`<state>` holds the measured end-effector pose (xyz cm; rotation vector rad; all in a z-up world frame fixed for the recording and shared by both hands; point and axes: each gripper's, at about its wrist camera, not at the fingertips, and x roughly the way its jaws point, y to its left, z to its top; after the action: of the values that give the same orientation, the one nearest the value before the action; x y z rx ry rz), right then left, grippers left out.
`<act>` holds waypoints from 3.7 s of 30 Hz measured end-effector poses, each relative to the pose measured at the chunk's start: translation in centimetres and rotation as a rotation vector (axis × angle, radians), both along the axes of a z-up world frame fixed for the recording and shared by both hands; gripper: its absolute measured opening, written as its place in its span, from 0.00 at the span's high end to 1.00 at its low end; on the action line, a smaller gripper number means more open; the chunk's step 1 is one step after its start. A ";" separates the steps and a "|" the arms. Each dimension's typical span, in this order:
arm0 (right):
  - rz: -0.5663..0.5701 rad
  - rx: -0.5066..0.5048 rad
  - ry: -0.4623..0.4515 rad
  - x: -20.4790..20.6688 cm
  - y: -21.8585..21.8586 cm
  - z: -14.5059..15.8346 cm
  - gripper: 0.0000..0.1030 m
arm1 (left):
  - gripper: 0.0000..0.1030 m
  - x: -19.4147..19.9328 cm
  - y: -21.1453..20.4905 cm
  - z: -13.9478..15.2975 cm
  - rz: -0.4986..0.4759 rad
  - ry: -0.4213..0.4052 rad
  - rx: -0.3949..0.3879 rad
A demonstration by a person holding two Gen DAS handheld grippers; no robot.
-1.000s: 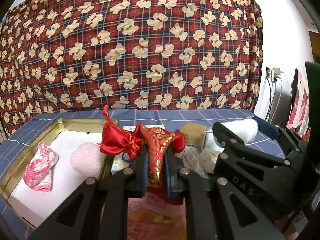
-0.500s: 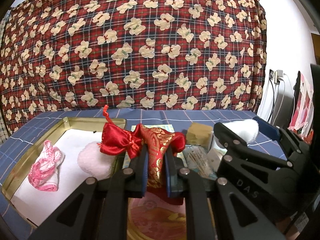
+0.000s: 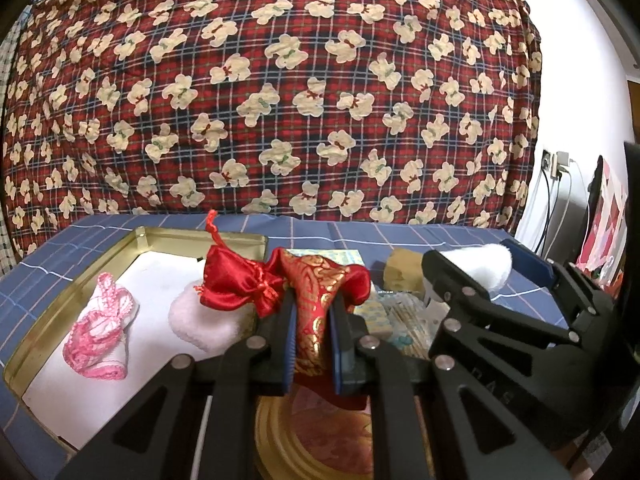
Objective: Organize soft objects
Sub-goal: 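Carry the pouch with left tool toward the gold tray while right tool carries the cotton roll, then lower the pouch and cotton roll into the gold tray and open both tools, then move right tool to the teal cloth and grasp it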
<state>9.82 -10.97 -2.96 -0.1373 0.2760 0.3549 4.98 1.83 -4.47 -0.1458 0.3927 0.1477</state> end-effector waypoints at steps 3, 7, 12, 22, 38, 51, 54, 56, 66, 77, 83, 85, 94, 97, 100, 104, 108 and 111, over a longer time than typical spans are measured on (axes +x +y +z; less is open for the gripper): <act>0.005 -0.002 0.002 -0.1 0.4 0.0 0.23 | 0.89 0.0 0.3 0.0 -0.001 0.001 -0.008; 0.015 -0.014 0.001 0.0 0.9 0.0 0.23 | 0.89 -0.1 0.6 -0.1 0.006 0.002 -0.008; 0.061 -0.020 0.017 -0.1 2.2 0.7 0.23 | 0.89 -0.7 2.3 -0.1 0.019 0.012 -0.020; 0.231 0.030 0.132 1.5 7.9 4.1 0.23 | 0.89 -2.2 10.2 1.5 0.149 0.027 -0.041; 0.377 -0.117 0.298 3.1 17.5 2.7 0.12 | 0.44 -1.6 15.4 0.6 0.253 0.117 0.000; 0.356 0.008 0.229 1.9 11.7 5.0 0.11 | 0.15 -2.8 13.4 1.9 0.284 0.066 0.016; 0.312 0.025 0.211 1.8 8.5 5.0 0.11 | 0.13 -2.7 11.4 2.7 0.246 0.046 0.035; 0.281 0.024 0.196 1.8 6.6 4.9 0.11 | 0.12 -2.4 9.6 3.0 0.208 0.037 0.052; -0.070 -0.043 0.206 5.1 -6.7 1.8 0.11 | 0.05 0.9 -0.7 3.2 -0.002 0.059 0.120; -0.219 -0.094 0.399 9.4 -13.4 -2.4 0.11 | 0.05 5.4 -10.6 1.4 -0.182 0.155 0.180; -0.208 -0.105 0.433 9.8 -13.5 -3.2 0.13 | 0.05 7.1 -13.0 -0.3 -0.206 0.209 0.204; -0.206 -0.111 0.452 10.1 -13.5 -3.7 0.22 | 0.05 7.4 -13.1 -0.6 -0.202 0.220 0.198; -0.187 -0.142 0.513 11.2 -13.1 -4.9 0.33 | 0.05 8.2 -13.5 -1.6 -0.187 0.244 0.215; -0.179 -0.157 0.551 11.7 -12.9 -5.4 0.35 | 0.05 8.3 -13.5 -1.8 -0.185 0.247 0.212; -0.172 -0.172 0.557 11.8 -12.6 -5.6 0.40 | 0.05 8.4 -13.4 -1.9 -0.185 0.248 0.213; -0.155 -0.189 0.556 11.7 -12.2 -5.7 0.46 | 0.05 8.4 -13.3 -1.9 -0.180 0.251 0.209; -0.128 -0.185 0.554 11.6 -12.1 -5.7 0.62 | 0.05 8.4 -13.1 -1.9 -0.181 0.245 0.198; -0.124 -0.181 0.554 11.6 -12.1 -5.6 0.69 | 0.05 8.4 -13.1 -1.8 -0.175 0.243 0.200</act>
<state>21.46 -23.09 -8.58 -0.1975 0.8617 0.2389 13.36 -11.22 -6.29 0.1055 0.6270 0.0314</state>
